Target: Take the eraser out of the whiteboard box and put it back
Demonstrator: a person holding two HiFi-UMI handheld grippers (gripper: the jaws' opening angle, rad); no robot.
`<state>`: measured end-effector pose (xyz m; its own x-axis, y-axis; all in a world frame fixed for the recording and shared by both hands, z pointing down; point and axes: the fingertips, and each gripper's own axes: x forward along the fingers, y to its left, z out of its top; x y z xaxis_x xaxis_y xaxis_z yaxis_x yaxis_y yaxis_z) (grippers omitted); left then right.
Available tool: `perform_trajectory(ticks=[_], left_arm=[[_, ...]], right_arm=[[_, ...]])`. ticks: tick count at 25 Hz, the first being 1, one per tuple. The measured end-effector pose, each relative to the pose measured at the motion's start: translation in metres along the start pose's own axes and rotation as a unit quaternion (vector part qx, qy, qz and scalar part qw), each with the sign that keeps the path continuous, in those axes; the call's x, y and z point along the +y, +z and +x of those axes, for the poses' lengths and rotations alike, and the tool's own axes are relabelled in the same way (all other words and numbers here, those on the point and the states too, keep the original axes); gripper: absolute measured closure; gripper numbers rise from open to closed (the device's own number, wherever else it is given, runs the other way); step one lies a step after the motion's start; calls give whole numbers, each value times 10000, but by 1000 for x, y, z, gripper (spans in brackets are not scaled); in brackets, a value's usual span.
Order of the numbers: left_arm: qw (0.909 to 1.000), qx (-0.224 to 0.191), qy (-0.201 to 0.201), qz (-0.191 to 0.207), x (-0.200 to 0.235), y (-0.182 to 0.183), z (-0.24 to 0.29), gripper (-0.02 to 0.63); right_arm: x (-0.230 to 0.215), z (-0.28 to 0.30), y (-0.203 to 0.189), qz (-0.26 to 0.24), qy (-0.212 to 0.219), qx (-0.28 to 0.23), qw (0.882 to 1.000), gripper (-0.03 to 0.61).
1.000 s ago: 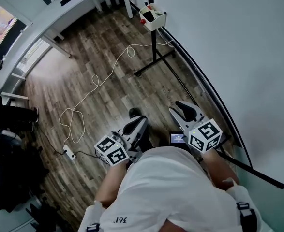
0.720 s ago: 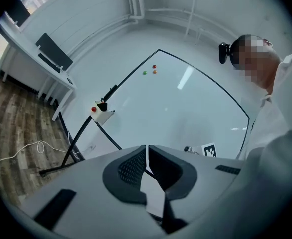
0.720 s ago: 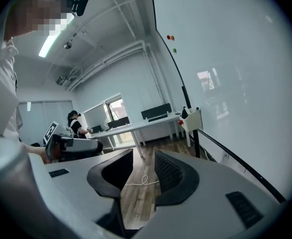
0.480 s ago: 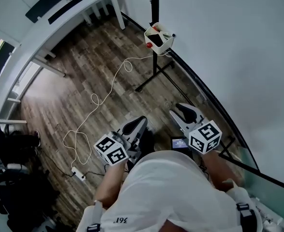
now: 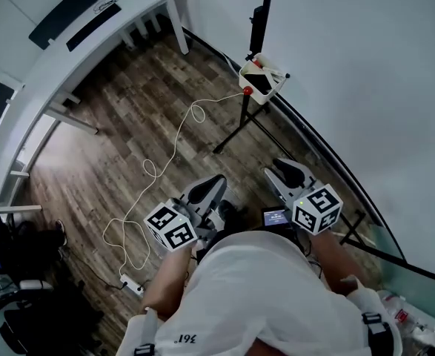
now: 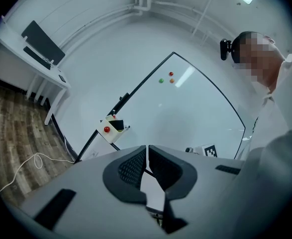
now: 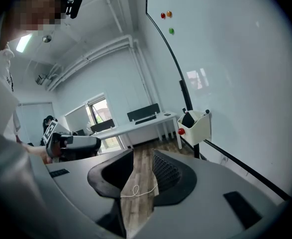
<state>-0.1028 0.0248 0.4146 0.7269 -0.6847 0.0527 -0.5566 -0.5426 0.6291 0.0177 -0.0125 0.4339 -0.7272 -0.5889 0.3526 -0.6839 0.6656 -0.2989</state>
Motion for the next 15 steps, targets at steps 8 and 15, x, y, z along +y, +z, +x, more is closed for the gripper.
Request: perform_trajectory(ticks=[8,15], left_arm=[[9998,88,-146,99,22,21,-3,611],[9998,132,-151,54,28,20,2,574]], right_arm=[[8,24,7,33,-212,-16,9998,445],[3,28,3,74,-287,69,9995,446]])
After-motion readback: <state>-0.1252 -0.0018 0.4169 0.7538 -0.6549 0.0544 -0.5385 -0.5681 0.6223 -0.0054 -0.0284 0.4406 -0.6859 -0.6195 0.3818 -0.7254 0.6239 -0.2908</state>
